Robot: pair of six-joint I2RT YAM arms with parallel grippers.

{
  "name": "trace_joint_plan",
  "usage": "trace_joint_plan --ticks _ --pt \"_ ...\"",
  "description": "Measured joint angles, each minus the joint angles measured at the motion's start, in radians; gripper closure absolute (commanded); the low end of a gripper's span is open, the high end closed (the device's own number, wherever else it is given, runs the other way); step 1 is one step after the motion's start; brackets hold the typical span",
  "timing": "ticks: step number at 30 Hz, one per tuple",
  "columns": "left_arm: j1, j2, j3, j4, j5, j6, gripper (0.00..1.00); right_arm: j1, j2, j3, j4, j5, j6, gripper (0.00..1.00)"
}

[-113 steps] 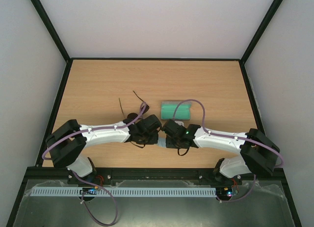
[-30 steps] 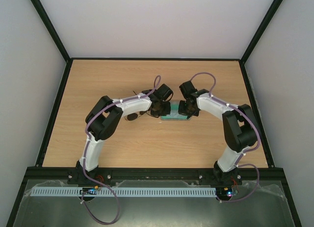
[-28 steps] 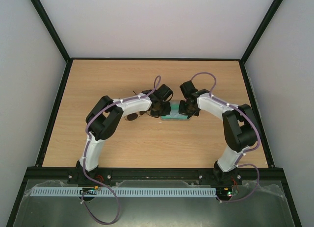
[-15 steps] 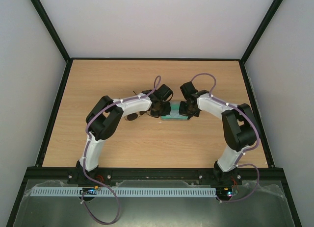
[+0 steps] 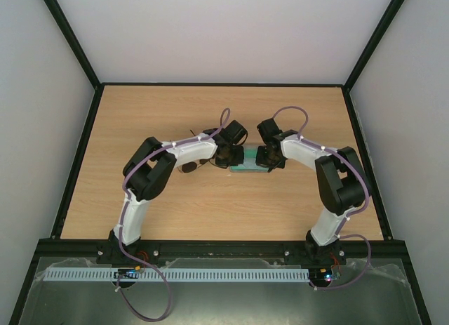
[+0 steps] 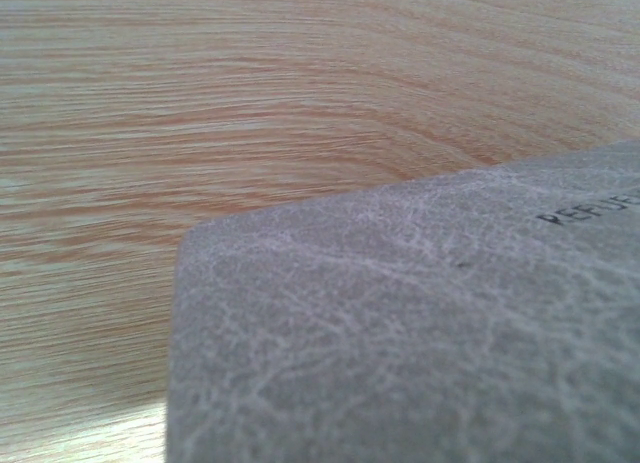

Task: Organize the sunglasses
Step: Place the glasses cleaning cloth in the sunglasses case.

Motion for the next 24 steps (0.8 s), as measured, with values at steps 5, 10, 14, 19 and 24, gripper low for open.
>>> trace_joint_plan --ticks 5,10,14,19,24 --pt "0.000 0.000 0.000 0.000 -0.001 0.000 0.98 0.000 0.001 -0.001 0.002 0.005 0.000 0.99" --pt "0.000 0.000 -0.001 -0.006 -0.008 0.000 0.98 0.000 0.002 -0.004 0.006 0.013 0.000 0.99" --pt "0.000 0.000 -0.005 -0.008 -0.014 0.000 0.98 0.000 0.002 -0.006 0.007 0.016 0.000 0.99" --pt "0.000 0.000 -0.006 -0.010 -0.015 0.000 0.98 0.000 0.002 -0.006 0.007 0.017 0.000 0.99" --pt "0.000 0.000 -0.006 -0.013 -0.015 0.000 0.98 0.000 0.002 -0.006 0.008 0.017 0.000 0.99"
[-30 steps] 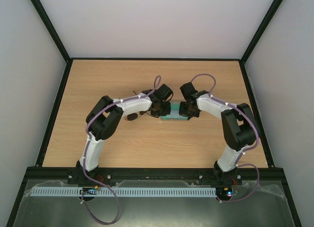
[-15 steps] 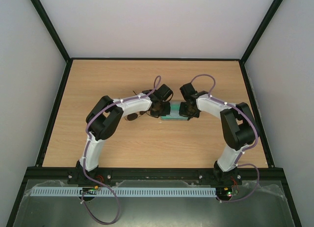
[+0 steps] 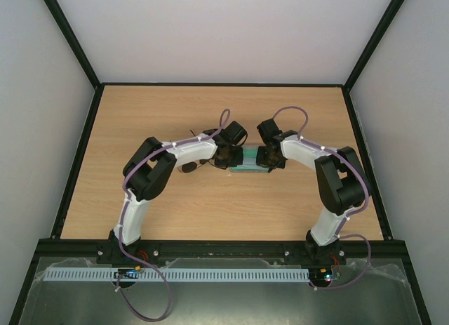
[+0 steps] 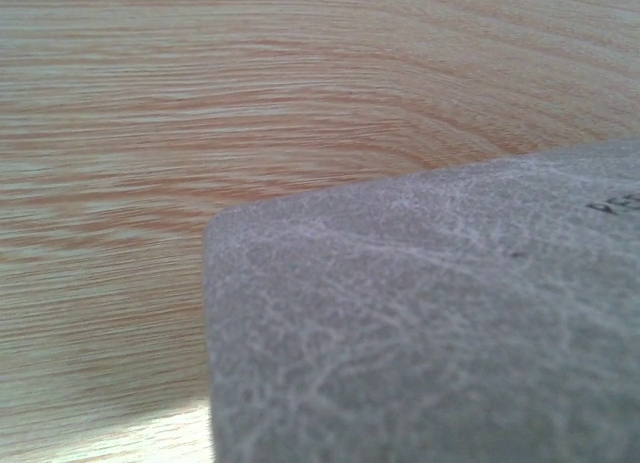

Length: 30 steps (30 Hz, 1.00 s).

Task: Organize the sunglasses
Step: Place the glasses cleaning cloth in the sunglasses case.

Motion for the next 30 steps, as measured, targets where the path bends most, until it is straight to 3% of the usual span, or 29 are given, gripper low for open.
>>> trace_joint_plan --ticks 11,19,24,30 --pt "0.000 0.000 0.000 -0.007 -0.008 0.000 0.92 0.000 0.003 -0.003 0.000 0.000 0.000 0.90" --pt "0.000 -0.005 -0.008 -0.016 -0.015 -0.004 0.76 0.000 0.003 -0.004 0.000 0.002 -0.001 0.90" --pt "-0.001 -0.011 -0.009 -0.016 -0.014 -0.007 0.60 0.000 0.003 -0.004 0.000 0.001 0.000 0.88" --pt "-0.009 -0.022 -0.009 -0.016 -0.013 -0.005 0.51 0.000 0.001 -0.005 0.001 -0.006 0.001 0.86"
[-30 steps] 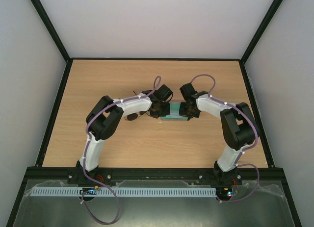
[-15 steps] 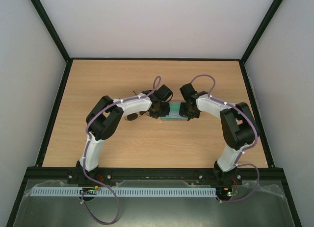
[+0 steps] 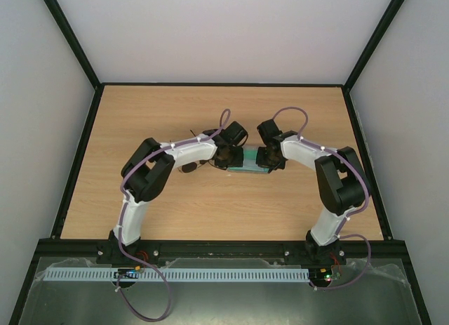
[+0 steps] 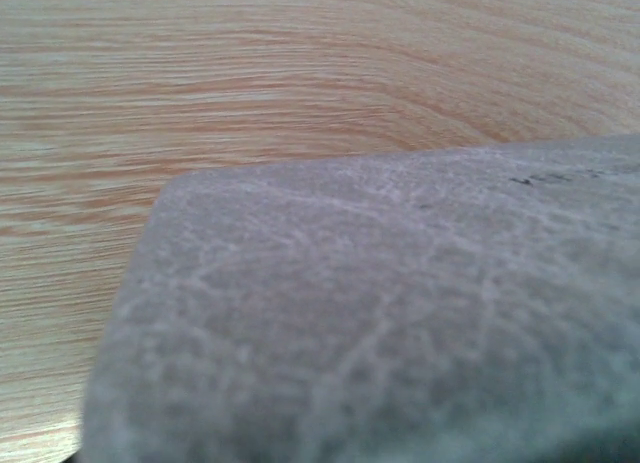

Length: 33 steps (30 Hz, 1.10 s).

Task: Organize the sunglasses
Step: Place the glasses cleaning cloth in the sunglasses case.

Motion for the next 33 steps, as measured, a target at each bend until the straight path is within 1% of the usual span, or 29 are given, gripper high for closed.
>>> trace_joint_plan --ticks 9,12,16,19,20,22,23,25,27,29,31,32,33 --pt "-0.005 -0.020 -0.001 -0.014 -0.015 -0.006 0.41 0.000 -0.047 -0.011 0.001 -0.010 0.000 0.85" --pt "-0.005 -0.033 -0.002 -0.021 -0.020 -0.010 0.35 0.000 -0.070 -0.011 0.001 -0.012 0.000 0.82" --pt "-0.010 -0.056 -0.003 -0.024 -0.022 -0.015 0.27 0.000 -0.103 -0.011 -0.002 -0.016 0.003 0.81" --pt "-0.015 -0.086 -0.005 -0.027 -0.028 -0.018 0.19 0.000 -0.132 -0.015 -0.003 -0.021 0.004 0.76" --pt "-0.017 -0.098 -0.008 -0.029 -0.029 -0.016 0.16 0.000 -0.145 -0.018 -0.005 -0.023 0.006 0.72" --pt "-0.021 -0.133 -0.017 -0.031 -0.029 -0.019 0.03 0.000 -0.174 -0.025 -0.012 -0.030 0.009 0.65" --pt "-0.023 -0.156 -0.026 -0.033 -0.029 -0.019 0.01 0.000 -0.192 -0.029 -0.017 -0.037 0.010 0.61" --pt "-0.022 -0.213 -0.055 -0.038 -0.033 -0.021 0.01 0.000 -0.233 -0.040 -0.027 -0.049 0.012 0.52" --pt "-0.021 -0.280 -0.088 -0.048 -0.036 -0.022 0.01 0.000 -0.280 -0.053 -0.037 -0.066 0.016 0.40" --pt "-0.015 -0.365 -0.126 -0.063 -0.036 -0.025 0.01 0.000 -0.337 -0.072 -0.044 -0.088 0.023 0.25" --pt "0.002 -0.457 -0.168 -0.073 -0.036 -0.030 0.01 0.000 -0.404 -0.098 -0.056 -0.119 0.025 0.07" --pt "0.013 -0.501 -0.191 -0.076 -0.035 -0.036 0.01 0.000 -0.439 -0.113 -0.061 -0.136 0.026 0.00" --pt "0.033 -0.564 -0.234 -0.075 -0.032 -0.045 0.01 0.000 -0.472 -0.126 -0.067 -0.150 0.025 0.01"
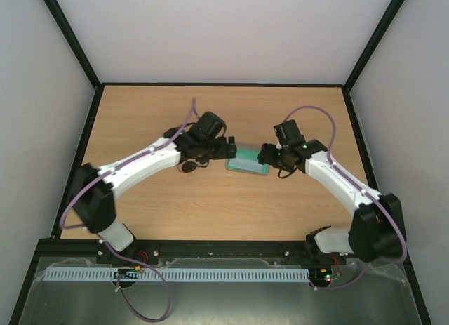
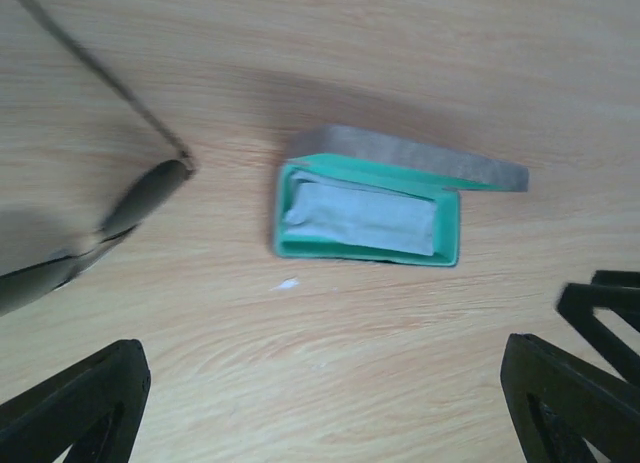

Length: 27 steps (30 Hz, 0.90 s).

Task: Organize the sunglasses
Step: Place the glasses cleaning cloth in the sunglasses case, then pick up the sunglasses from the center of the board.

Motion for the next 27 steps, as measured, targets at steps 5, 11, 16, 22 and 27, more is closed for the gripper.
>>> trace_joint_plan --ticks 5,11,16,22,27 --pt "0.129 -0.242 -0.174 -0.027 0.015 -0.028 0.01 0.000 -0.109 -0.028 -0.049 -0.059 0.008 0.01" --pt "0.237 -0.379 -0.330 -0.055 0.027 -0.053 0.01 0.000 -0.129 0.051 -0.126 -0.101 -0.006 0.01" --pt "0.291 -0.462 -0.410 -0.068 0.055 -0.070 0.01 0.000 -0.055 0.220 -0.166 -0.119 -0.034 0.01" --pt "0.374 -0.480 -0.425 -0.069 0.089 -0.058 0.01 0.015 0.095 0.383 -0.179 -0.114 -0.067 0.01" --pt "0.410 -0.482 -0.426 -0.068 0.113 -0.036 0.01 0.098 0.302 0.544 -0.180 -0.068 -0.086 0.02"
